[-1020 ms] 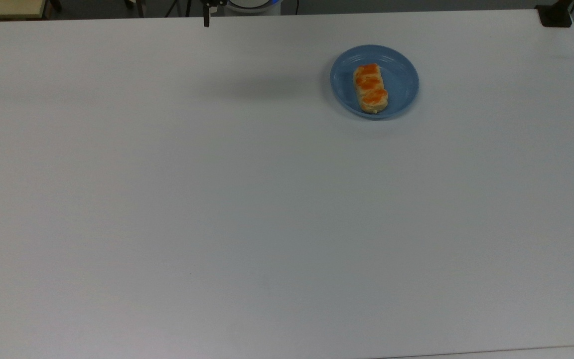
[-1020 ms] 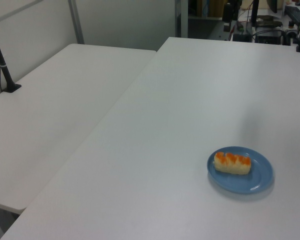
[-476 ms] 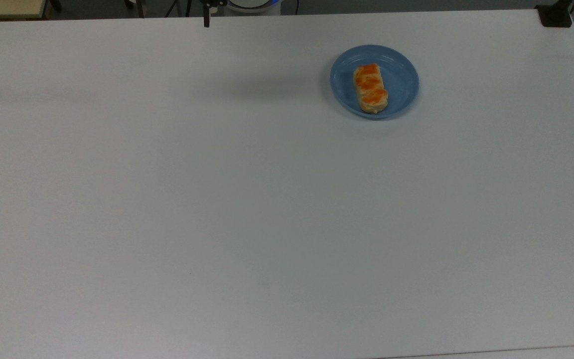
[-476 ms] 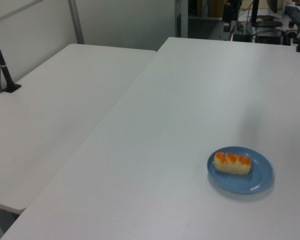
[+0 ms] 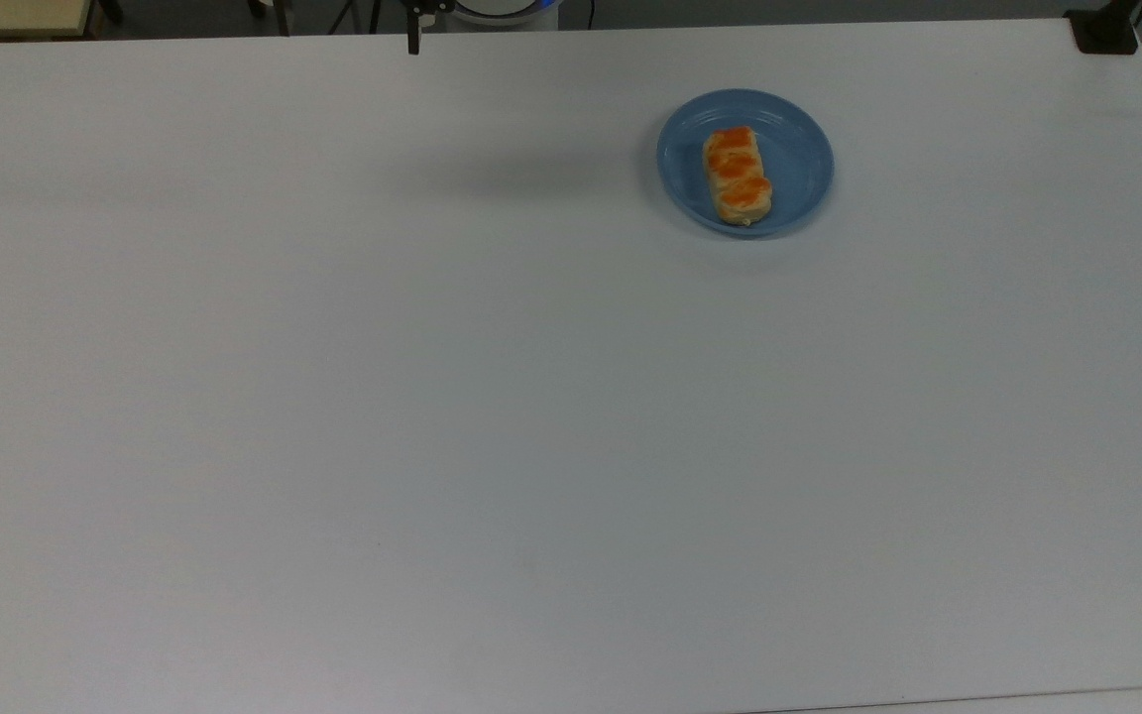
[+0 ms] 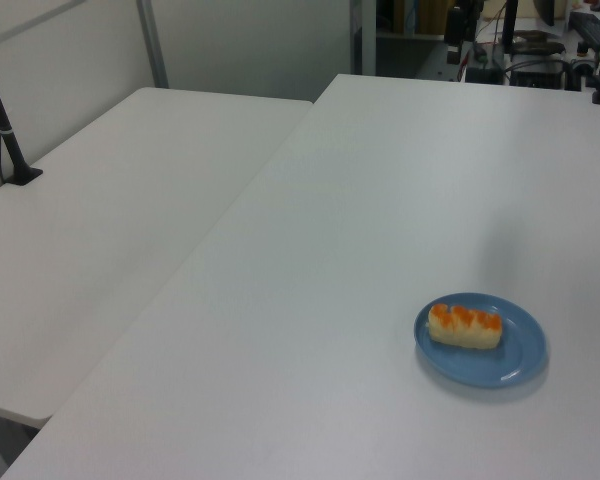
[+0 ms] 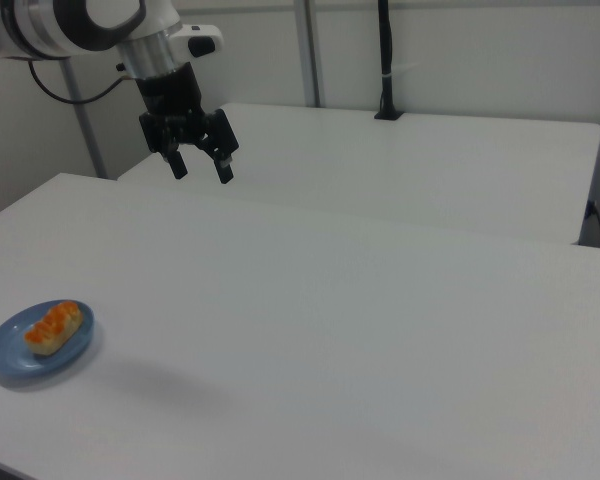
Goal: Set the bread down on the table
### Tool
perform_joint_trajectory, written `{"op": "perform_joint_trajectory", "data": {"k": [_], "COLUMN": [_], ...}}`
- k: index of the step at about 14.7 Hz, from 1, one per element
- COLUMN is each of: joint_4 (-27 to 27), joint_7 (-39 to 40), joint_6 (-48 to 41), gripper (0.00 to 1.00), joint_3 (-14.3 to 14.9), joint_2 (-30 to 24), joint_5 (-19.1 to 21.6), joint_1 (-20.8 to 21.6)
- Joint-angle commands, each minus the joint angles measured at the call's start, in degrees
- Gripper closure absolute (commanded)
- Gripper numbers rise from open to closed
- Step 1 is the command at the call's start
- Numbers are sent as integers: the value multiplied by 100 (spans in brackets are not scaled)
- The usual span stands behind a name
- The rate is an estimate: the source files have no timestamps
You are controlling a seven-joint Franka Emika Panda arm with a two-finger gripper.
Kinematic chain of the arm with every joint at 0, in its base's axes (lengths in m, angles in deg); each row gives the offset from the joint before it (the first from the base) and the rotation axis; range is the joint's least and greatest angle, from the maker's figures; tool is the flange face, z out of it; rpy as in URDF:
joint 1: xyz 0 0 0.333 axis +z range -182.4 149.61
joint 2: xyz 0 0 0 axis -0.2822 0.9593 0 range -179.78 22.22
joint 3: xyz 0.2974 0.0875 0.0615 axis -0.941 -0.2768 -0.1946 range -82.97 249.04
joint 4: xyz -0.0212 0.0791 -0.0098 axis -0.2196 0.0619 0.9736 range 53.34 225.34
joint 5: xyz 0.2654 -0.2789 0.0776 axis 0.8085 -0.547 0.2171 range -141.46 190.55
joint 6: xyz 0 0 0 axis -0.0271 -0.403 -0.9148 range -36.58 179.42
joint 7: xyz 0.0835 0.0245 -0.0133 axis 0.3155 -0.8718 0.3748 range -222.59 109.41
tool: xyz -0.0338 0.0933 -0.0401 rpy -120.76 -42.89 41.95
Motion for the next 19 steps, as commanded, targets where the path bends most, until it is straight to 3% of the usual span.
{"op": "perform_joint_trajectory", "data": {"k": [1,4,7,12,15,19], "joint_4": [27,45,27,132,439,1107], "joint_7": [-131,44,809,845,1284,1215], "joint_6": [38,-189,-575,-920,-841,-463], "gripper": [0,0,0,0,0,0], "joint_3": [27,-17,-17,-122,-140,-578], "joint_2": [-64,-73,-73,-126,-195,-416], "joint_5": [100,82,82,275,863,987], "joint_1": [69,104,140,236,289,421]}}
